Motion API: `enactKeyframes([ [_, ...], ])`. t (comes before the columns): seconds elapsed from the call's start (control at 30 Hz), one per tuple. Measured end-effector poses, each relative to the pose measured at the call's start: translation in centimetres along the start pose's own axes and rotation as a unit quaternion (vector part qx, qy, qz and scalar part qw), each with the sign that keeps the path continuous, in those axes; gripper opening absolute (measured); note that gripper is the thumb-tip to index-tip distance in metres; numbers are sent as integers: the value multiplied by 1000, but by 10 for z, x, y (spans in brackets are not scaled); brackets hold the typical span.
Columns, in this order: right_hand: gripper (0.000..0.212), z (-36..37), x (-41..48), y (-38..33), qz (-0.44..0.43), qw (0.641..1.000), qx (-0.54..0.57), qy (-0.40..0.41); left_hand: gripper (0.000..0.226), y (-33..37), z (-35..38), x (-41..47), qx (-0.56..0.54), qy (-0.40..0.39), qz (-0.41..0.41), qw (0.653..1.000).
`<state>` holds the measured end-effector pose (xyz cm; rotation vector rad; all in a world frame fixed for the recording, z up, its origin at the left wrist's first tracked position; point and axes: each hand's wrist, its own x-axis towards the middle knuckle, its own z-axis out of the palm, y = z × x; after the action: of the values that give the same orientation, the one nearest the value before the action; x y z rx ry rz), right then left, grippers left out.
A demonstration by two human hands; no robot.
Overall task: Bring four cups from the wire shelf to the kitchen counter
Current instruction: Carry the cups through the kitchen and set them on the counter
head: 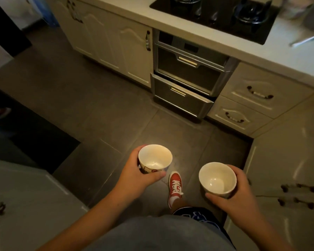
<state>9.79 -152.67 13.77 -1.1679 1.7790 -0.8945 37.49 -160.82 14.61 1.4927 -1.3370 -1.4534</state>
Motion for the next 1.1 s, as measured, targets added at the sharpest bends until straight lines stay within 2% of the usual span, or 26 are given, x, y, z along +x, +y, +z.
enactKeyframes([
  [0.2,90,-4,125,-46,-46,995,-12,-88,85,32,-6,73,-5,57,-15,998],
  [0.33,92,19,202,-90,-83,983,-31,-161,79,45,-23,95,-23,134,-34,990],
  [0.53,89,96,295,-162,-151,957,-47,-245,77,43,-73,128,-26,236,-66,969],
  [0.7,88,181,360,-212,-185,936,-51,-296,76,32,-133,174,-36,289,-84,953],
  [0.9,85,246,432,-264,-177,934,-40,-308,74,43,-214,249,-62,303,-70,949],
  [1.1,90,269,500,-295,-156,944,-49,-288,78,64,-281,332,-80,288,-63,952],
])
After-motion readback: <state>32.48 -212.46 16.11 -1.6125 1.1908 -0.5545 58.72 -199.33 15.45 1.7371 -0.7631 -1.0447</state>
